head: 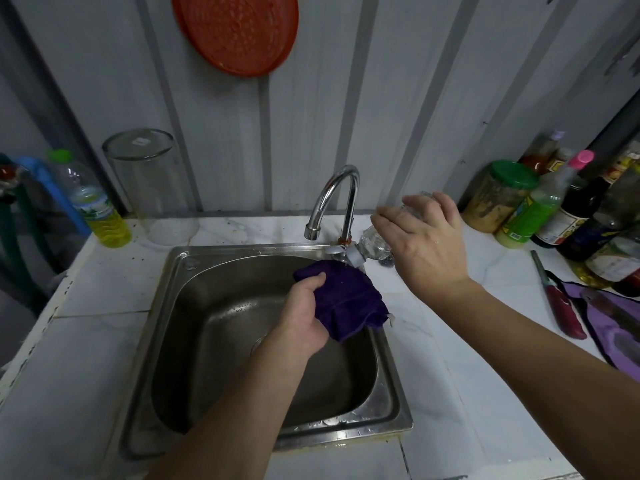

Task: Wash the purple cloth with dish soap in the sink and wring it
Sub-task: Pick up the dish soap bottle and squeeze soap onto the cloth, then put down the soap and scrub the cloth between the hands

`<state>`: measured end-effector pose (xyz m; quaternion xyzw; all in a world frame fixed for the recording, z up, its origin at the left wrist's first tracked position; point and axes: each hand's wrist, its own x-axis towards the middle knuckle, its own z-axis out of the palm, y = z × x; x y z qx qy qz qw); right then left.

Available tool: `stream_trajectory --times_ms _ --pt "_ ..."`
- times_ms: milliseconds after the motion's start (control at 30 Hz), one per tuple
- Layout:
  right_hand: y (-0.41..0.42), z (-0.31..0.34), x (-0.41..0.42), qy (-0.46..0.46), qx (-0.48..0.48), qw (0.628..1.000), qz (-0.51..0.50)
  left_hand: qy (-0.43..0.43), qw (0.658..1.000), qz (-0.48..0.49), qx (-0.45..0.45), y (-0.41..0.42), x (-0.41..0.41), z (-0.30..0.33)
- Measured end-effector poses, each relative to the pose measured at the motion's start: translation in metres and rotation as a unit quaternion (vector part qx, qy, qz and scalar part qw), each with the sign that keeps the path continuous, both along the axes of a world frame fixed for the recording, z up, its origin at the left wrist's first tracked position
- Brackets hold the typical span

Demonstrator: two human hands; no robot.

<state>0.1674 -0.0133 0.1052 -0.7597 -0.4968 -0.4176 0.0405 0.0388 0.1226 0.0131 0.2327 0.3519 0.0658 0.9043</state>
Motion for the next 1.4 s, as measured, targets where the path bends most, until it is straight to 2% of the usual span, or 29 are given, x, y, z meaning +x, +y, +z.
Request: stream_trajectory --times_ms 167,233,300,400,500,600,733,1033,1100,1167,1267,1333,1400 --pt "-0.001 -0.016 -0.005 0.133 0.024 0.99 -0.052 -0.006 1.0 0.002 0.004 -0.001 -0.001 0.001" --pt "-0.006 -0.03 -0.005 0.228 0.058 0.971 -0.043 -0.005 1.0 0.004 0.006 -0.001 -0.002 0.001" --pt "-0.017 -0.05 -0.004 0.359 0.107 0.926 -0.039 -0.004 1.0 0.005 0.007 -0.001 -0.004 0.002" --pt "-0.044 -0.091 -0.003 0.506 0.156 0.837 -0.134 -0.01 1.0 0.002 0.011 0.001 -0.007 0.004" --pt "-0.072 -0.13 -0.009 0.596 0.19 0.75 -0.214 -0.013 1.0 0.001 0.021 0.002 -0.012 0.005" --pt "-0.092 -0.153 -0.016 0.626 0.208 0.712 -0.24 -0.01 0.999 0.0 0.035 0.003 -0.014 0.007" --pt "-0.102 -0.163 -0.021 0.643 0.214 0.694 -0.244 -0.005 0.999 0.005 0.046 0.001 -0.015 0.007" --pt "-0.105 -0.167 -0.023 0.661 0.22 0.682 -0.222 -0.011 0.998 0.015 0.053 -0.008 -0.015 0.009" --pt "-0.108 -0.163 -0.03 0.652 0.26 0.68 -0.212 -0.009 0.998 0.018 0.052 -0.009 -0.015 0.009" --pt "-0.112 -0.156 -0.046 0.599 0.332 0.694 -0.223 -0.01 0.998 0.02 0.05 -0.011 -0.015 0.009" --pt "-0.109 -0.141 -0.085 0.568 0.393 0.71 -0.136 -0.009 0.999 0.023 0.046 -0.013 -0.016 0.011" --pt "-0.095 -0.133 -0.105 0.603 0.372 0.703 -0.054 -0.004 0.999 0.022 0.046 -0.015 -0.018 0.013" --pt "-0.073 -0.123 -0.113 0.647 0.332 0.686 -0.035 -0.005 0.999 0.021 0.05 -0.016 -0.021 0.016"
